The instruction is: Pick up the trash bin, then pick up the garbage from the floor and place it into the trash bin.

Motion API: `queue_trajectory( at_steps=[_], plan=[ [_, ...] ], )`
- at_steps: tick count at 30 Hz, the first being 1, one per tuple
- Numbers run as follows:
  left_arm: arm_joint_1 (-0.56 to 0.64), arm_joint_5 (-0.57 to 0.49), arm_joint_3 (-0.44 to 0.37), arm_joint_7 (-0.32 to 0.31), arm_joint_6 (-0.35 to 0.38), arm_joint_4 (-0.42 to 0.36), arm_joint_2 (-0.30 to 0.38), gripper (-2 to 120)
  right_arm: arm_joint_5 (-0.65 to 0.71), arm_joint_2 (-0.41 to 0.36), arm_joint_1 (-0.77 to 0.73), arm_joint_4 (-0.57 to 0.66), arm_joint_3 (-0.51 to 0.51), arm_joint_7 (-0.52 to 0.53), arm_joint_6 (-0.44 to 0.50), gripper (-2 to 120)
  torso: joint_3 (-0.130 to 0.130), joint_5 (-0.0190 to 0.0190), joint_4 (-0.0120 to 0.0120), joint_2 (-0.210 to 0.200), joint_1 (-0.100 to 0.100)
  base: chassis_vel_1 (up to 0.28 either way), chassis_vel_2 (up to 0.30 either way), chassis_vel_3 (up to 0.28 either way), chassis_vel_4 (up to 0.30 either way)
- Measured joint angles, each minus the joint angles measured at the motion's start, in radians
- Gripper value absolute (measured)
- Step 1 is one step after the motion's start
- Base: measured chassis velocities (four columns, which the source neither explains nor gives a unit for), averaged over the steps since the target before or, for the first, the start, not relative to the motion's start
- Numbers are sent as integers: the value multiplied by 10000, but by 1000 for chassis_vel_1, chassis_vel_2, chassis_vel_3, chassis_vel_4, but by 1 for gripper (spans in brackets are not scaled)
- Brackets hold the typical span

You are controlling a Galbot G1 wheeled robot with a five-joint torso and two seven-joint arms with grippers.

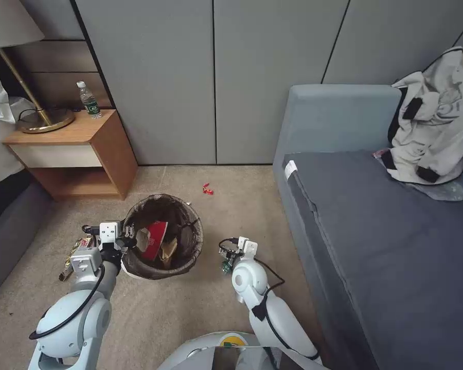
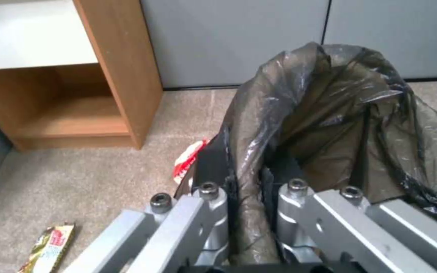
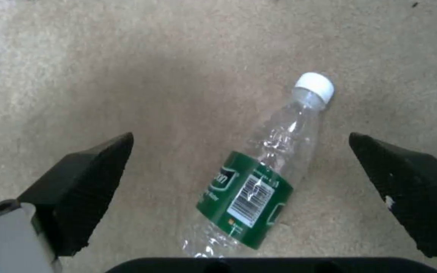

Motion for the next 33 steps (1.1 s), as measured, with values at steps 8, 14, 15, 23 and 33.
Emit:
queue_trajectory(
  at_steps=[8, 14, 15, 23, 33],
  plan=[
    [30, 66, -7, 79, -79, 35, -41, 7, -19, 257, 316, -836, -15, 27, 144, 100, 0, -7, 1, 0, 0, 0, 0, 0, 0],
    [50, 65, -38, 104, -106, 49, -41, 7, -50, 297, 560, -1513, 64, 74, 295, 100, 0, 12, -1, 0, 0, 0, 0, 0, 0],
    [49, 65, -38, 109, -111, 60, -41, 7, -71, 300, 602, -1632, 79, 92, 330, 100, 0, 13, -1, 0, 0, 0, 0, 0, 0],
    [47, 63, -39, 148, -156, 117, -32, 7, -177, 325, 762, -2095, 151, 124, 468, 100, 0, 6, -2, 0, 0, 0, 0, 0, 0],
    [42, 48, -69, 183, -192, 192, 21, 7, -309, 315, 978, -2800, 316, 80, 690, 100, 0, 4, -1, 0, 0, 0, 0, 0, 0]
  ],
)
